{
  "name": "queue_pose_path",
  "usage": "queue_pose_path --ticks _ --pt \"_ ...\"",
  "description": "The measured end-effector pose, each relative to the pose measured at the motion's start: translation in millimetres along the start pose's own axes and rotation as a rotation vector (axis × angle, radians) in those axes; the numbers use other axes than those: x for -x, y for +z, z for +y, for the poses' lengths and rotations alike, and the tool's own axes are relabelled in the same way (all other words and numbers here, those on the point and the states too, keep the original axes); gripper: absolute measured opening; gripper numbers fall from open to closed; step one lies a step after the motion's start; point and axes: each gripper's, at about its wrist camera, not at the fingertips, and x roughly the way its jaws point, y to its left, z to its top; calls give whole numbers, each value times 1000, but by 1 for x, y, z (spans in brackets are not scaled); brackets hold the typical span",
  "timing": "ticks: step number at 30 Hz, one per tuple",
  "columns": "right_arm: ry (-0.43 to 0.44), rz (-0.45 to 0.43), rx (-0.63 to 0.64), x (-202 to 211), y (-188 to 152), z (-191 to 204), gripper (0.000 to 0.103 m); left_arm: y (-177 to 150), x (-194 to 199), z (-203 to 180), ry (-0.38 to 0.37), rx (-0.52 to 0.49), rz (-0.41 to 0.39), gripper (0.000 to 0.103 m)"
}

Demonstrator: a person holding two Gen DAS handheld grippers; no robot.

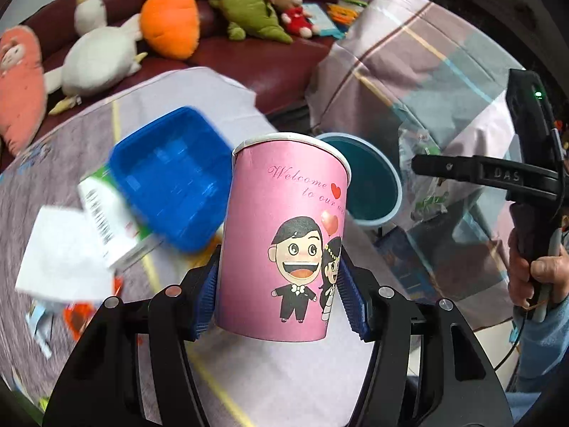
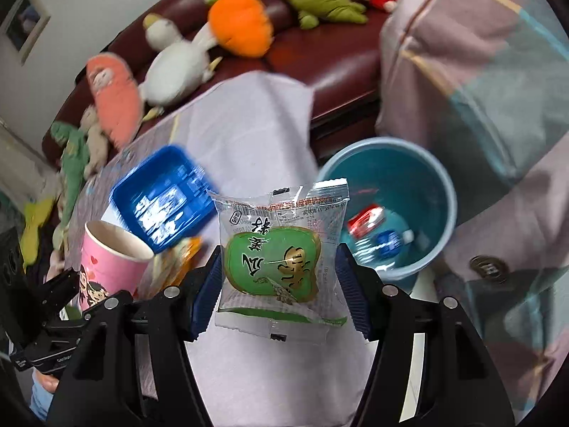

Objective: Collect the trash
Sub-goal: 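Carry the cup and packet over the bin and open both tools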

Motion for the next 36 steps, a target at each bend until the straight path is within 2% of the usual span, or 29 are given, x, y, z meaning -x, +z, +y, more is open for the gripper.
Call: queue_pose_path --ticks 8,15,26,30,36 --pt "-66 -87 -76 20 34 -63 60 54 -50 -50 -23 -46 37 61" --pt "-96 -87 -127 15 47 -103 60 78 -106 -83 -55 -69 104 61" --pt "-108 -59 -165 -9 65 -130 61 92 -176 -105 -64 -101 191 63" --pt "-114 -43 -170 -17 65 -135 61 90 -192 -108 -55 -105 214 79" --pt "-117 -27 -176 -27 67 -140 61 86 -194 -105 -63 -103 221 81"
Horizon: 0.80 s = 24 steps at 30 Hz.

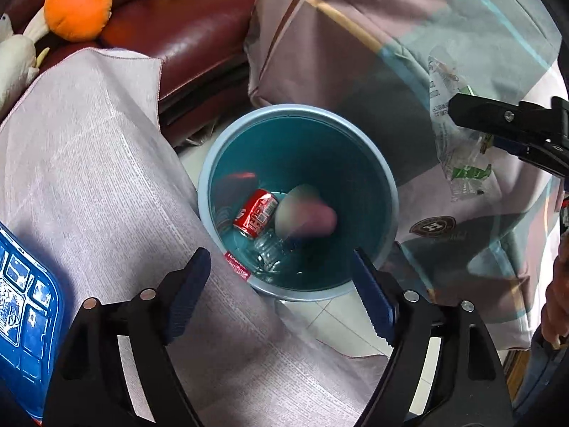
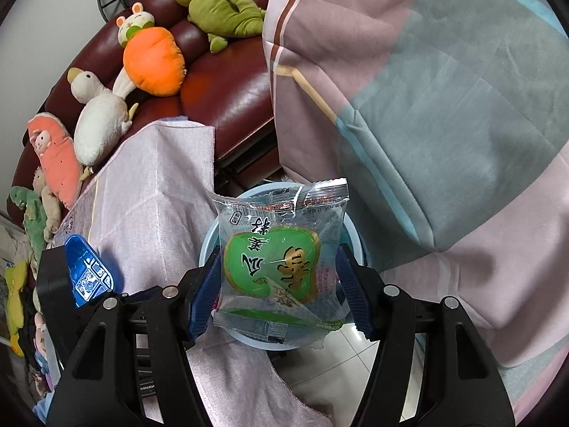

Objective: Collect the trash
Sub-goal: 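Carry the cup and packet over the bin and open both tools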

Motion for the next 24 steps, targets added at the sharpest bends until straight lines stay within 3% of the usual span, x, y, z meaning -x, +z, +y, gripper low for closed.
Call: queue_pose_path --ticks 14,17,24 --pt "-1 63 36 -22 -4 15 63 -21 25 13 -37 56 -37 85" --pt "0 92 69 -29 -8 26 72 -25 30 17 -44 67 -46 86" --pt "-7 106 78 -28 -9 42 75 -33 43 29 -56 93 -63 87"
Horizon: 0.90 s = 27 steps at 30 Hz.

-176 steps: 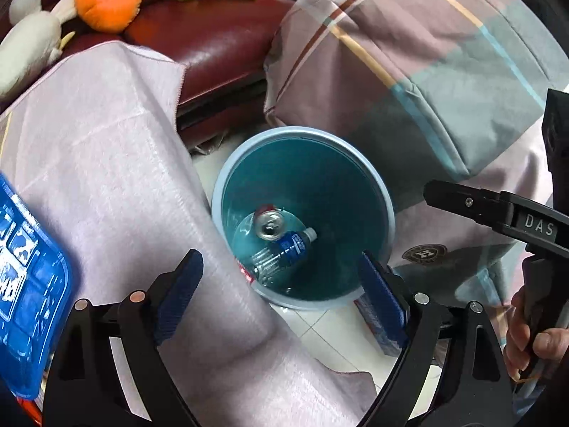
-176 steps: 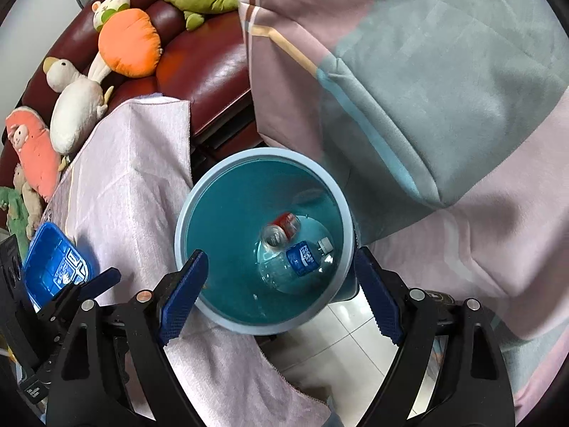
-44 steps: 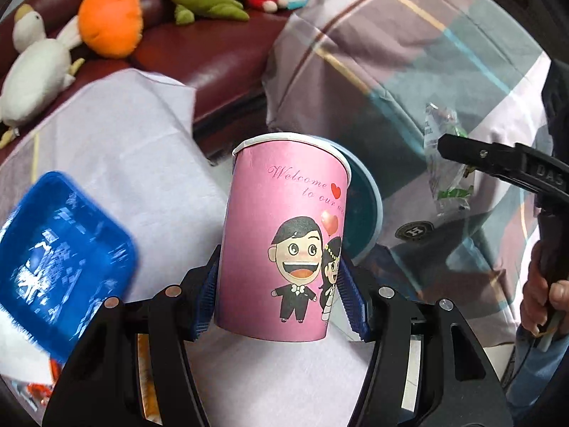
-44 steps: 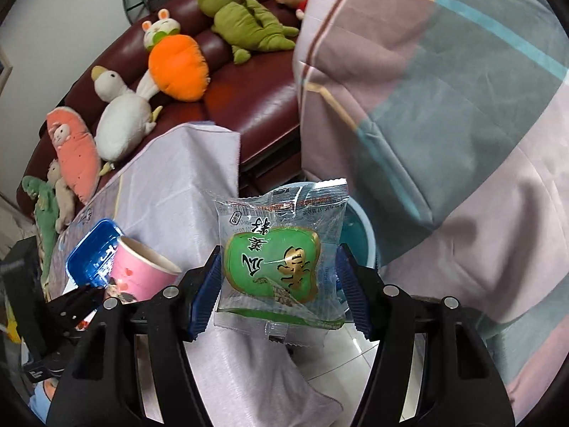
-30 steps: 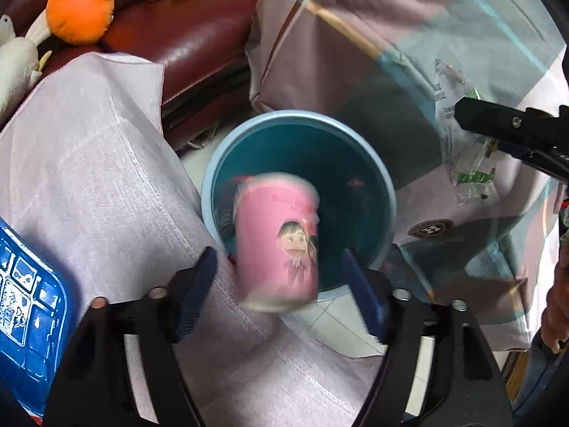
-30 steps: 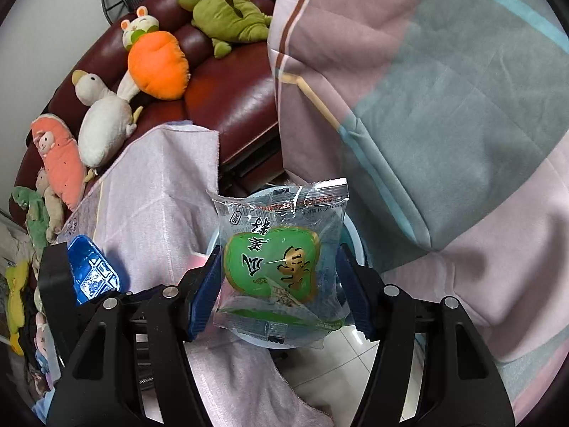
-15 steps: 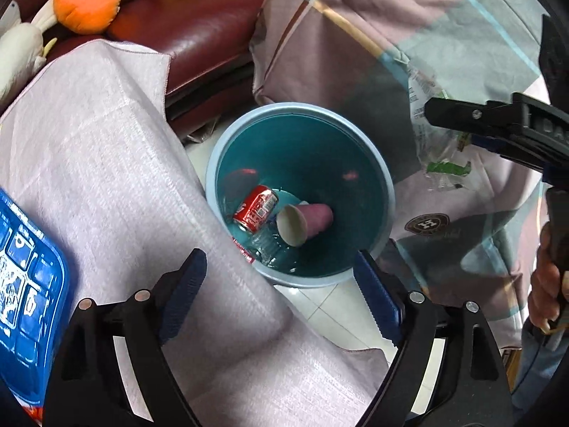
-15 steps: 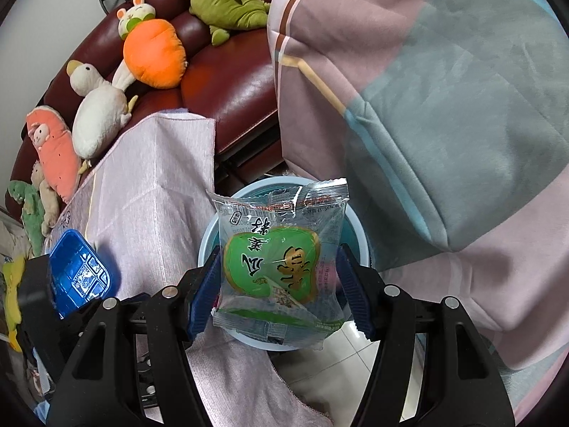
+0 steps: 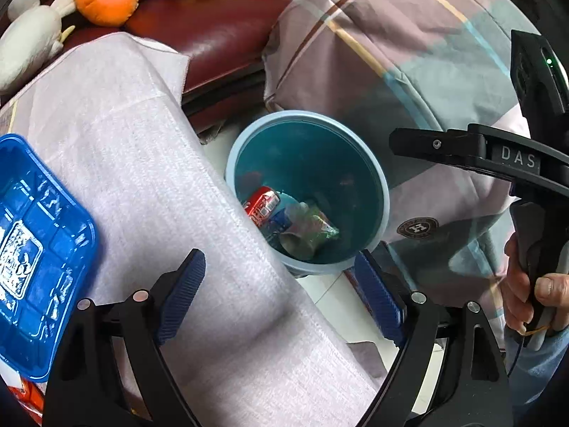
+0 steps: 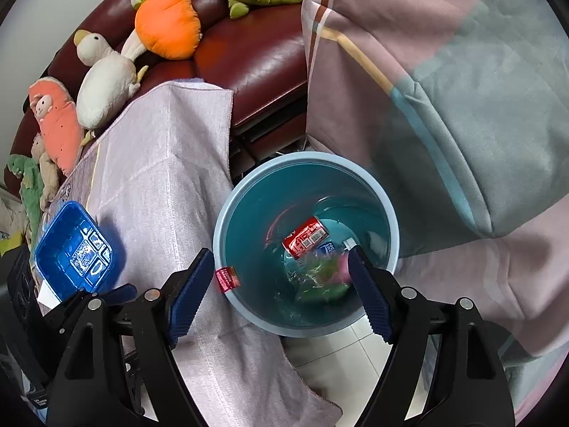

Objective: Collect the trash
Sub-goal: 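Carry the cup and packet over the bin and open both tools, then move both tools back to the table and grasp the blue plastic tray with the right tool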

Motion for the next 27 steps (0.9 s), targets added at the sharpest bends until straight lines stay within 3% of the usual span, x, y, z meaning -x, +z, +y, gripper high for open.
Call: queue_pose_path --ticks 11,27 --pt "-48 27 2 9 -11 19 78 -17 29 23 -13 38 -44 87" --pt "-36 26 151 30 -35 118 78 -66 113 90 17 147 -179 90"
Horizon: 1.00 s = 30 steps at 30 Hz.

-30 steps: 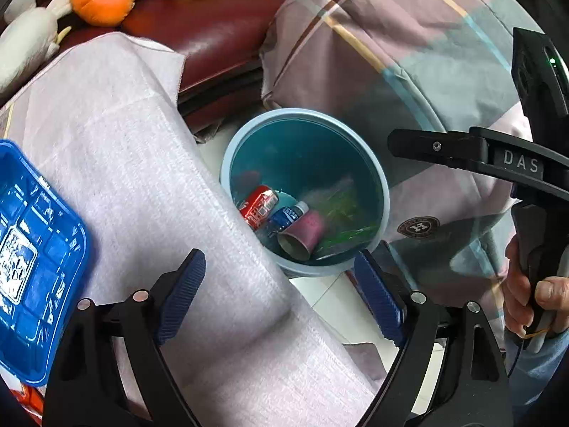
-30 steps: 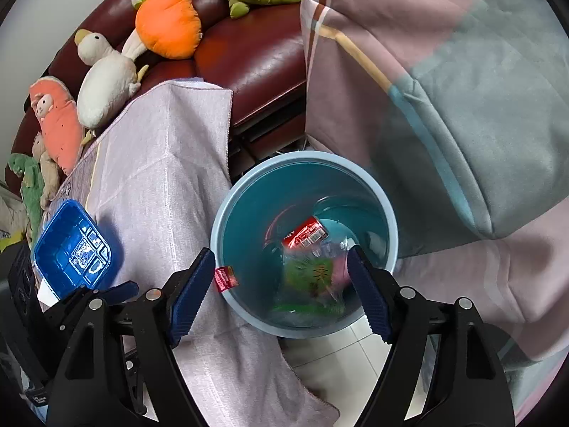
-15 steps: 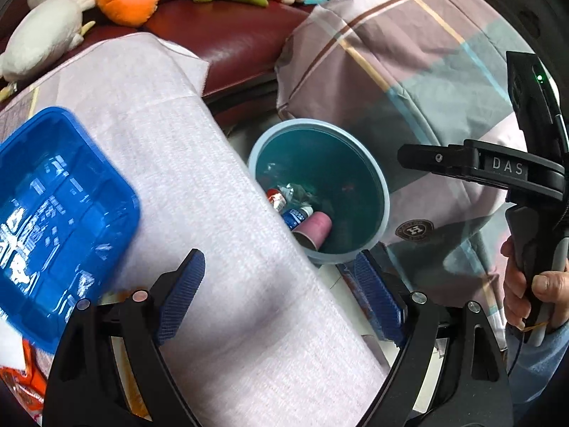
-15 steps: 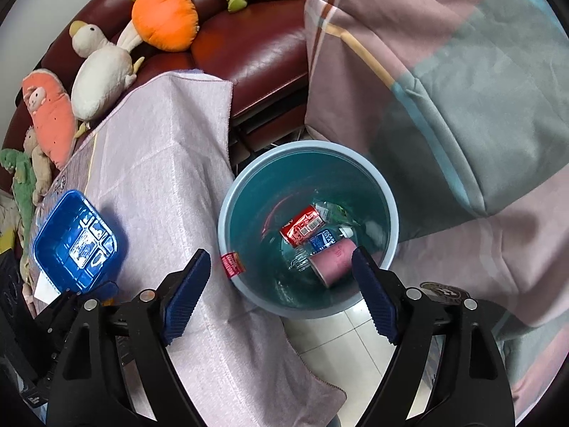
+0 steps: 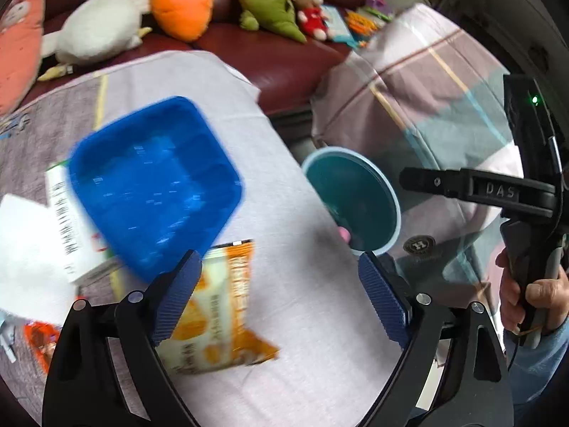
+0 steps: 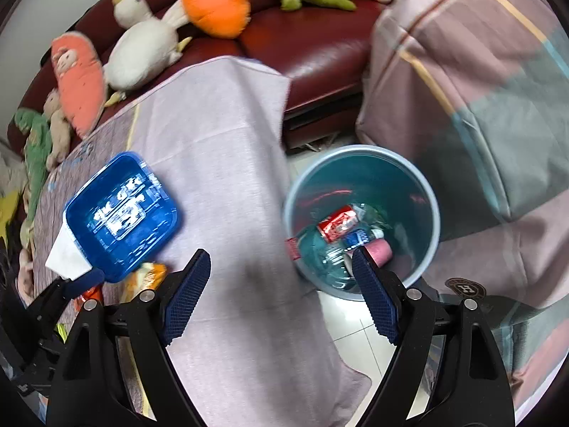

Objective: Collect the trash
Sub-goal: 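Move both tools back to the table and grasp the blue plastic tray with the right tool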

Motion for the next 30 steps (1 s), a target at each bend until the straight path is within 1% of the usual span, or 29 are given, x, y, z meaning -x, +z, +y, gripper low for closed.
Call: queue_pose_path --ticks 4,8,12,15,20,25,30 --pt "2 9 55 -3 -1 33 78 -7 22 33 22 57 -41 91" --pt "8 30 92 -12 -1 58 78 -12 35 69 52 124 -62 91" --pt "15 53 120 -24 0 80 78 -8 39 98 108 191 -83 91" --pt "16 60 130 -28 1 90 78 -4 37 109 130 223 -92 91" --pt "4 76 132 -37 2 96 78 2 19 114 186 210 -74 91" --pt "-5 93 129 -47 5 97 78 -1 14 130 188 250 -62 91" --pt "1 100 131 -52 7 103 78 -3 15 137 200 255 -59 91"
